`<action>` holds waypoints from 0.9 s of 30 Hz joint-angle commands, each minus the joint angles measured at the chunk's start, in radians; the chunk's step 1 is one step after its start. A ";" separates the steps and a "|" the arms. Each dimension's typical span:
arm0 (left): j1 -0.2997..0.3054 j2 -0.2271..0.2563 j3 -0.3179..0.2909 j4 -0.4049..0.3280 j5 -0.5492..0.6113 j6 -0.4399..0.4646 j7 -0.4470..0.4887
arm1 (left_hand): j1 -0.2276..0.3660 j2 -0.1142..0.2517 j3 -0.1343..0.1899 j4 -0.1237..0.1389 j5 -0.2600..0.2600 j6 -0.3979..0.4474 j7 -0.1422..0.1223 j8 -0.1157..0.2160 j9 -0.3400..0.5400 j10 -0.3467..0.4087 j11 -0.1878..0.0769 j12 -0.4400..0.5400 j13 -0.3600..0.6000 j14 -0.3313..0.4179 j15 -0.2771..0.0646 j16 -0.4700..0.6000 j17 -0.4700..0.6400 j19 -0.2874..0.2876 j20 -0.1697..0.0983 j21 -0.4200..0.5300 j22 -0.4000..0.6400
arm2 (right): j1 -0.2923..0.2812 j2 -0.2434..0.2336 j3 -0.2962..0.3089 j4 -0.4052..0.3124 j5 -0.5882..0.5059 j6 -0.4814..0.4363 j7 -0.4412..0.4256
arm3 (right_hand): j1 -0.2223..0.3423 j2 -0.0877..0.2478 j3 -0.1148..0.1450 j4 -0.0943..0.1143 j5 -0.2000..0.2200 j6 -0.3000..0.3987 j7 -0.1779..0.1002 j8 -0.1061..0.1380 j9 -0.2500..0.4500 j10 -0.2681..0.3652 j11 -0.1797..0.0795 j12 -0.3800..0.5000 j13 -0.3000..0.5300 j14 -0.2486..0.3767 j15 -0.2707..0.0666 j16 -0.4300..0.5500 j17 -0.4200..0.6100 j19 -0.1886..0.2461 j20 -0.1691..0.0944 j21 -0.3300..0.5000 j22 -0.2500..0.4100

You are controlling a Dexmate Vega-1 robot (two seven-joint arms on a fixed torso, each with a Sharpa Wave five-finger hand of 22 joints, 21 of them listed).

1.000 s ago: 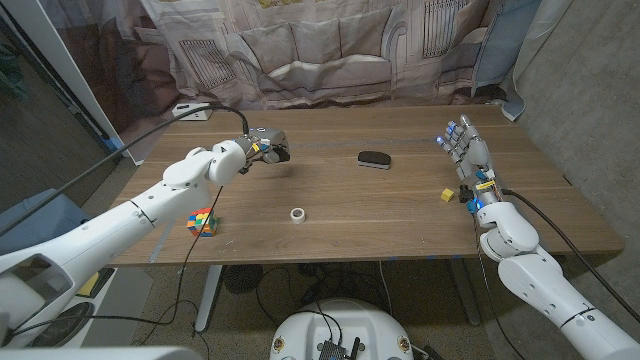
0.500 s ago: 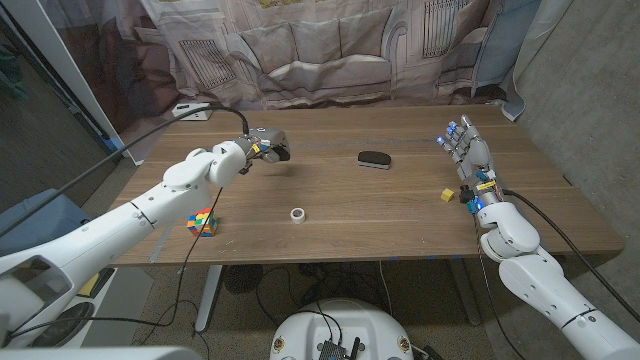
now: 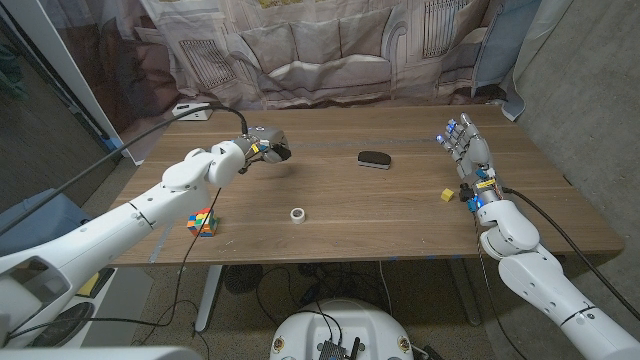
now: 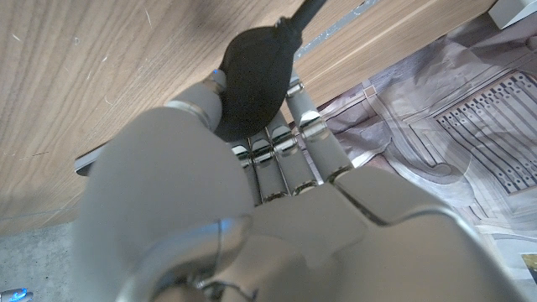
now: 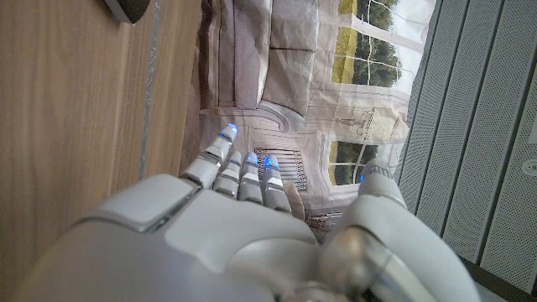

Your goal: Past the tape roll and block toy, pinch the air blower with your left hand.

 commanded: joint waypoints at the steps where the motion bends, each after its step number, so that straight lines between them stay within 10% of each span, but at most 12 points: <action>1: -0.006 0.005 0.002 -0.002 0.010 -0.007 -0.019 | -0.020 0.001 -0.009 0.002 0.000 -0.020 -0.004 -0.002 0.001 -0.019 0.002 -0.009 0.001 -0.016 -0.002 -0.004 0.002 -0.015 -0.001 -0.005 0.000 | -0.003 -0.001 0.001 0.000 -0.002 0.004 0.001 | 0.009 0.006 -0.002 -0.002 -0.001 0.005 0.001 -0.002 0.004 0.008 -0.002 -0.002 0.003 0.001 0.001 -0.002 0.003 0.007 -0.001 -0.001 0.003; 27: -0.031 0.007 0.022 -0.010 0.043 0.002 -0.120 | -0.057 -0.009 -0.054 -0.018 0.003 -0.125 -0.001 -0.014 -0.003 -0.114 0.003 -0.034 0.002 -0.130 0.028 -0.006 0.011 -0.096 0.013 -0.041 -0.003 | -0.017 -0.002 0.003 -0.006 0.005 -0.001 -0.001 | 0.009 0.006 -0.003 -0.001 -0.001 0.006 0.002 -0.002 0.004 0.009 0.000 -0.002 0.003 0.002 0.002 -0.002 0.003 0.008 0.002 0.000 0.003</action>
